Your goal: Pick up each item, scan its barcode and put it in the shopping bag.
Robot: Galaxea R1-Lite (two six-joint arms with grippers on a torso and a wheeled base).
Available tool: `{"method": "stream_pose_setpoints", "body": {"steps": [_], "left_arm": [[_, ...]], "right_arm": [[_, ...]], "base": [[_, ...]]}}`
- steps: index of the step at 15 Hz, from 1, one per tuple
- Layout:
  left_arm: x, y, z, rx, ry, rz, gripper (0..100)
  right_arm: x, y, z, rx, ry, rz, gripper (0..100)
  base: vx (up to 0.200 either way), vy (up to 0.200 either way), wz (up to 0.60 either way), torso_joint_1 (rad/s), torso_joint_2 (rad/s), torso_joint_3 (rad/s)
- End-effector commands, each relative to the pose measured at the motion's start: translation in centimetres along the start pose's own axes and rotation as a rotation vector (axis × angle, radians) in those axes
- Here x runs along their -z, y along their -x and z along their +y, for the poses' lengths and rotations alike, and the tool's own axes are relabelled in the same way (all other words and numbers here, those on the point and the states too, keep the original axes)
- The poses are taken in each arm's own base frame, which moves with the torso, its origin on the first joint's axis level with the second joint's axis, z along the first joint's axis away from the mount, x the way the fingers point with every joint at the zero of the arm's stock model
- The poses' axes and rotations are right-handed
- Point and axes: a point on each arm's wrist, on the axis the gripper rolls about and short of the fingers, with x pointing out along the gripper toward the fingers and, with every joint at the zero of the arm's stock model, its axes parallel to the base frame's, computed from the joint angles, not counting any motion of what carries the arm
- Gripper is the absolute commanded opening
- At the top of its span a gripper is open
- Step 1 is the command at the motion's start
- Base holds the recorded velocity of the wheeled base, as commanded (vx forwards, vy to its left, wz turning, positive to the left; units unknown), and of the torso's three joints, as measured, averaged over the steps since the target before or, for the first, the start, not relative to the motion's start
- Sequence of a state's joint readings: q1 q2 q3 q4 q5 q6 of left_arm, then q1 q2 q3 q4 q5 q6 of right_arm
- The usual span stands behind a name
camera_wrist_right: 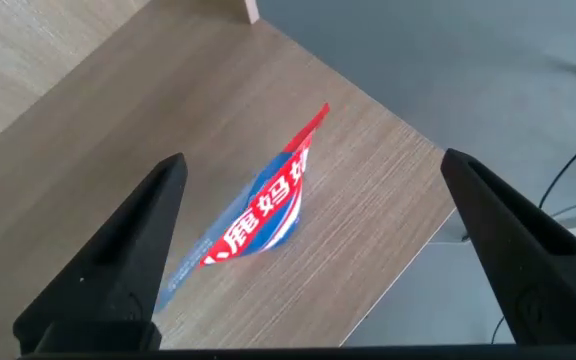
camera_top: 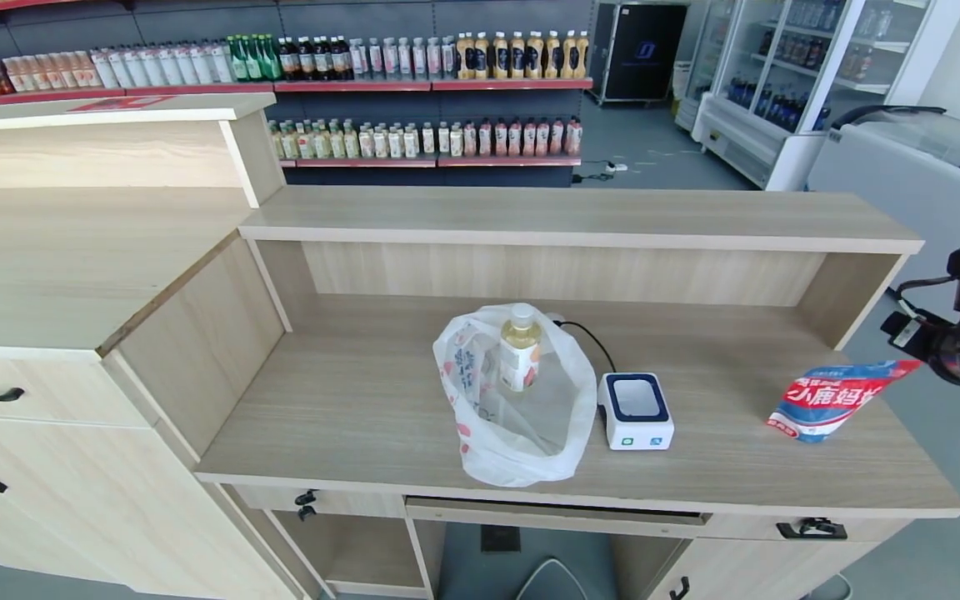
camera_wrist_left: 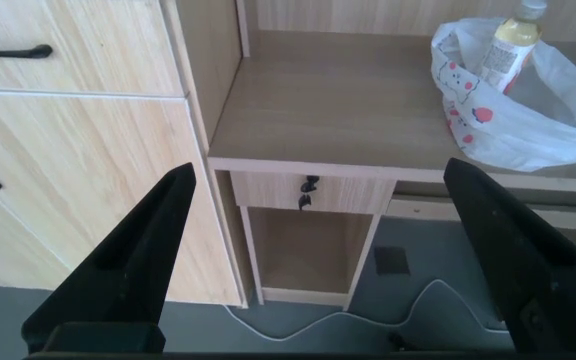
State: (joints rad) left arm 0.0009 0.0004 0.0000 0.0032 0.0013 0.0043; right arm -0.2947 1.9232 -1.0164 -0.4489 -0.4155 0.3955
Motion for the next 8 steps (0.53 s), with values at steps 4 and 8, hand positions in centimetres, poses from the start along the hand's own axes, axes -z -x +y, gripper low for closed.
{"method": "stream_pose_setpoints", "body": {"steps": [4, 8], "left_arm": [[0.0, 0.0, 0.0, -0.001, 0.000, -0.001, 100], [0.0, 0.0, 0.0, -0.001, 0.000, -0.001, 100]], "right_arm": [[2.3, -2.9, -0.8, 0.041, 0.007, 0.051, 100], [2.6, -4.3, -0.7, -0.005, -0.009, 0.043, 100]], "base": [[0.000, 0.000, 0.00, 0.000, 0.00, 0.000], [0.000, 0.000, 0.00, 0.000, 0.00, 0.000]]}}
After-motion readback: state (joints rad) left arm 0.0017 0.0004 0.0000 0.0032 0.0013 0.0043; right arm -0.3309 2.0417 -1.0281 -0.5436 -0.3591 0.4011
